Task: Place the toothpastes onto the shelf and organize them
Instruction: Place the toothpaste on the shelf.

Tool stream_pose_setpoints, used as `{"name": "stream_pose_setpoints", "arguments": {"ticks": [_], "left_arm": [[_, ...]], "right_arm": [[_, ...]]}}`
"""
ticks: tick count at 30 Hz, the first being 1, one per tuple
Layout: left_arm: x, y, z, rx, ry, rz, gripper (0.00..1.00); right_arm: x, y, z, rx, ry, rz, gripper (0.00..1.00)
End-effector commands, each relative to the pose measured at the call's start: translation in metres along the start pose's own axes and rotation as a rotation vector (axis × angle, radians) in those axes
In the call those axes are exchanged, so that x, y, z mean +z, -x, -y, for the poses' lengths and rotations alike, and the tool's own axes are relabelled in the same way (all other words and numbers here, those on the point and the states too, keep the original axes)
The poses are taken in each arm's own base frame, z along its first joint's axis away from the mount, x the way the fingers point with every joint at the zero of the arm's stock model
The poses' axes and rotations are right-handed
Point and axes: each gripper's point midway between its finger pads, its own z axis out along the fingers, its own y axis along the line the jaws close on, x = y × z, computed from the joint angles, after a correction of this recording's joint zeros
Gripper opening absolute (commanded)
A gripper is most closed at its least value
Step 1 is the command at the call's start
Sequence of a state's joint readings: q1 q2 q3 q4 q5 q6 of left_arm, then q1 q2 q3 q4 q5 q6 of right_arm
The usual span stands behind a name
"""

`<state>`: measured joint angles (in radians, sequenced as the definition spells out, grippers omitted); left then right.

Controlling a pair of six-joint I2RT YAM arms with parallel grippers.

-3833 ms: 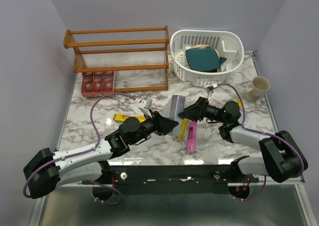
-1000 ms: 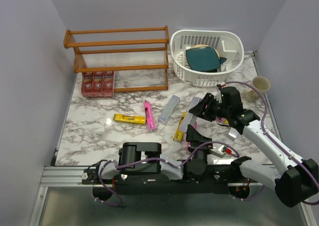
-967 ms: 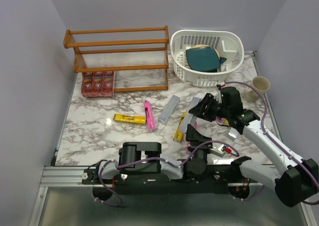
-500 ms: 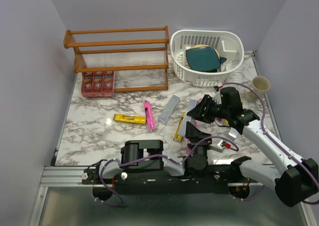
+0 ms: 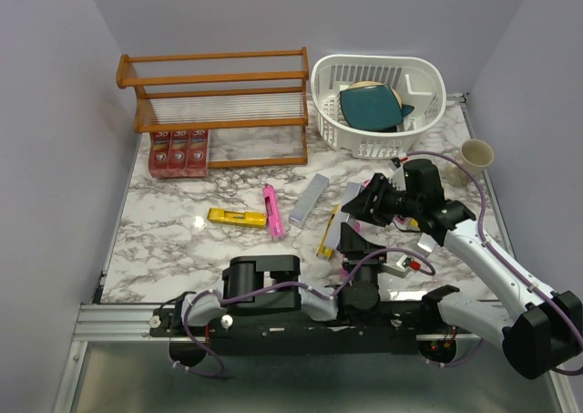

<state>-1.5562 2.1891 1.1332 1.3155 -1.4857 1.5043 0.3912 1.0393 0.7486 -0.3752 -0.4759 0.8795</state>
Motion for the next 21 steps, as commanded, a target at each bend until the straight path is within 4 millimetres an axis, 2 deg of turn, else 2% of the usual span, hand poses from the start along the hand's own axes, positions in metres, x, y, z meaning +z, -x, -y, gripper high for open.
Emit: {"name": "stream_pose_setpoints", "arguments": {"ticks": [1, 9, 16, 19, 21], "left_arm": [[-0.005, -0.048, -0.007, -0.390, 0.011, -0.248, 0.78], [-0.005, -0.053, -0.007, -0.393, 0.013, -0.250, 0.77], [-0.006, -0.058, -0.002, -0.379, 0.015, -0.252, 0.79], [-0.006, -0.060, -0.001, -0.379, 0.016, -0.252, 0.76], [-0.006, -0.060, -0.001, -0.377, 0.016, -0.252, 0.70]], "right_arm": [[-0.012, 0.005, -0.019, -0.016, 0.051, 0.030, 0.06], [-0.015, 0.009, -0.019, -0.002, 0.048, 0.056, 0.06], [-0.018, 0.012, -0.023, 0.017, 0.073, 0.065, 0.06], [-0.019, 0.013, -0.025, 0.018, 0.078, 0.070, 0.06], [-0.020, 0.013, -0.025, 0.021, 0.079, 0.074, 0.06]]}}
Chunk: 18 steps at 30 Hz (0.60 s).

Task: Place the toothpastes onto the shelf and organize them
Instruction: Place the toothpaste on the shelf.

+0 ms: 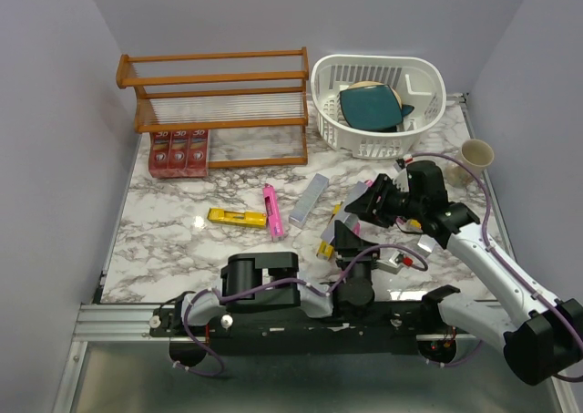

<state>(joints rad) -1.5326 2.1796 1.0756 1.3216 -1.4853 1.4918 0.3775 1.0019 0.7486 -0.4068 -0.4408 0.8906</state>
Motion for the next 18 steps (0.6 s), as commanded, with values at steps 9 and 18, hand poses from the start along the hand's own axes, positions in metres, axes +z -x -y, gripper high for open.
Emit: {"name": "stream_pose_setpoints", "arguments": {"ticks": [9, 18], "left_arm": [[-0.013, -0.044, -0.008, -0.440, 0.007, -0.232, 0.41], [-0.011, -0.047, -0.017, -0.485, 0.013, -0.237, 0.32]], "right_arm": [[-0.013, 0.010, -0.027, 0.028, 0.118, 0.048, 0.15], [-0.011, 0.014, -0.024, 0.027, 0.125, 0.077, 0.54]]}}
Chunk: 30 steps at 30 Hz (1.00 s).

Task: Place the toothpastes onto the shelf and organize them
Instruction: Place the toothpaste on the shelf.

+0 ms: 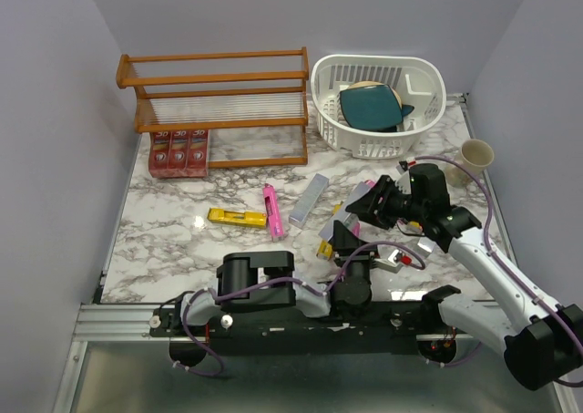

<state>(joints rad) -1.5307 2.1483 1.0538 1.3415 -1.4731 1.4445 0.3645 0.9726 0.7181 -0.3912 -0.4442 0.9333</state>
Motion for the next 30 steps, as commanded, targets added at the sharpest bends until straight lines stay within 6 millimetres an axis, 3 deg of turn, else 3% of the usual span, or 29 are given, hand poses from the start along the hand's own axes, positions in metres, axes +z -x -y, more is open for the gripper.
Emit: {"name": "stream_pose_setpoints", "arguments": {"ticks": [1, 6, 9, 17, 23, 30], "left_arm": [[-0.011, -0.046, -0.015, -0.413, 0.025, -0.249, 0.32], [-0.007, -0.055, -0.020, -0.422, 0.035, -0.267, 0.32], [-0.004, -0.061, -0.021, -0.421, 0.043, -0.278, 0.31], [0.008, -0.080, -0.033, -0.451, 0.071, -0.317, 0.30], [0.035, -0.104, -0.055, -0.452, 0.123, -0.392, 0.31], [0.084, -0.132, -0.128, -0.524, 0.243, -0.457, 0.31]], "right_arm": [[-0.008, 0.013, -0.028, -0.020, 0.121, 0.064, 0.59], [-0.013, 0.022, -0.033, -0.071, 0.135, 0.117, 0.89], [-0.017, 0.026, -0.035, -0.104, 0.134, 0.144, 0.97], [-0.025, 0.035, -0.034, -0.191, 0.117, 0.214, 0.99], [-0.037, 0.044, -0.036, -0.274, 0.109, 0.297, 0.99], [-0.056, 0.056, -0.035, -0.403, 0.080, 0.411, 0.99]]}}
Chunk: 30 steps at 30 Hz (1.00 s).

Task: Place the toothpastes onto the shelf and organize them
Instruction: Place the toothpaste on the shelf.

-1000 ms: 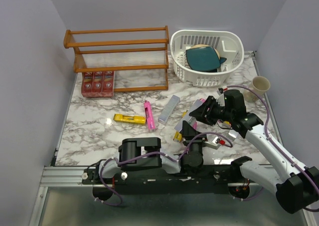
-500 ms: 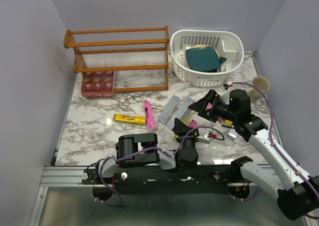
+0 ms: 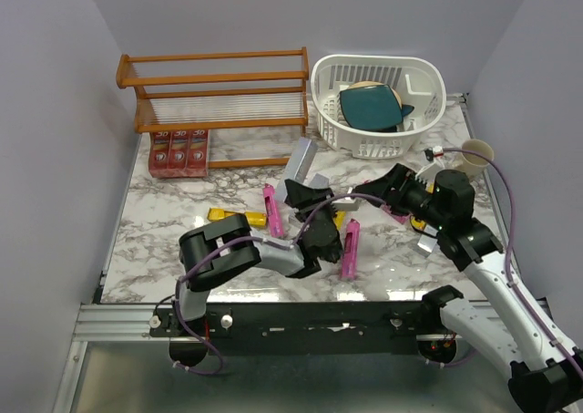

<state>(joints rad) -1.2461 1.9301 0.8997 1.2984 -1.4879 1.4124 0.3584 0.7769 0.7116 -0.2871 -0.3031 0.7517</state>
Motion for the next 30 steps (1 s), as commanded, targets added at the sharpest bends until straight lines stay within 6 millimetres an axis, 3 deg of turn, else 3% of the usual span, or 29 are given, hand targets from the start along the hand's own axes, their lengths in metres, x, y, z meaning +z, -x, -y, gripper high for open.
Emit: {"name": "stream_pose_setpoints", "arguments": {"ticks": [1, 9, 13, 15, 16, 17, 18, 20, 30], "left_arm": [[0.030, -0.028, -0.068, -0.484, 0.098, -0.195, 0.32], [0.115, -0.036, -0.146, -0.517, 0.293, -0.319, 0.33], [0.151, -0.011, -0.177, -0.553, 0.332, -0.295, 0.33], [0.179, 0.023, -0.174, -0.587, 0.238, -0.194, 0.33], [0.195, 0.025, -0.177, -0.656, 0.186, -0.173, 0.33], [0.200, 0.026, -0.179, -0.603, 0.068, -0.194, 0.33], [0.211, 0.035, -0.166, -0.714, -0.010, -0.160, 0.33], [0.218, 0.030, -0.175, -0.711, 0.017, -0.171, 0.33], [0.205, 0.022, -0.116, -0.704, -0.178, -0.199, 0.33]], "right_arm": [[-0.014, 0.025, 0.002, -0.141, -0.034, 0.128, 0.99], [-0.028, 0.037, 0.003, -0.255, -0.028, 0.236, 0.99], [-0.024, 0.034, 0.001, -0.282, 0.005, 0.228, 0.99], [-0.024, 0.034, -0.002, -0.302, 0.019, 0.229, 0.99], [-0.025, 0.035, -0.001, -0.308, 0.016, 0.236, 0.99], [-0.028, 0.035, -0.002, -0.315, 0.019, 0.247, 0.99], [-0.030, 0.037, -0.001, -0.324, 0.013, 0.258, 0.99], [-0.036, 0.039, -0.002, -0.342, 0.016, 0.281, 0.99], [-0.072, 0.061, -0.037, -0.440, 0.092, 0.401, 1.00]]}}
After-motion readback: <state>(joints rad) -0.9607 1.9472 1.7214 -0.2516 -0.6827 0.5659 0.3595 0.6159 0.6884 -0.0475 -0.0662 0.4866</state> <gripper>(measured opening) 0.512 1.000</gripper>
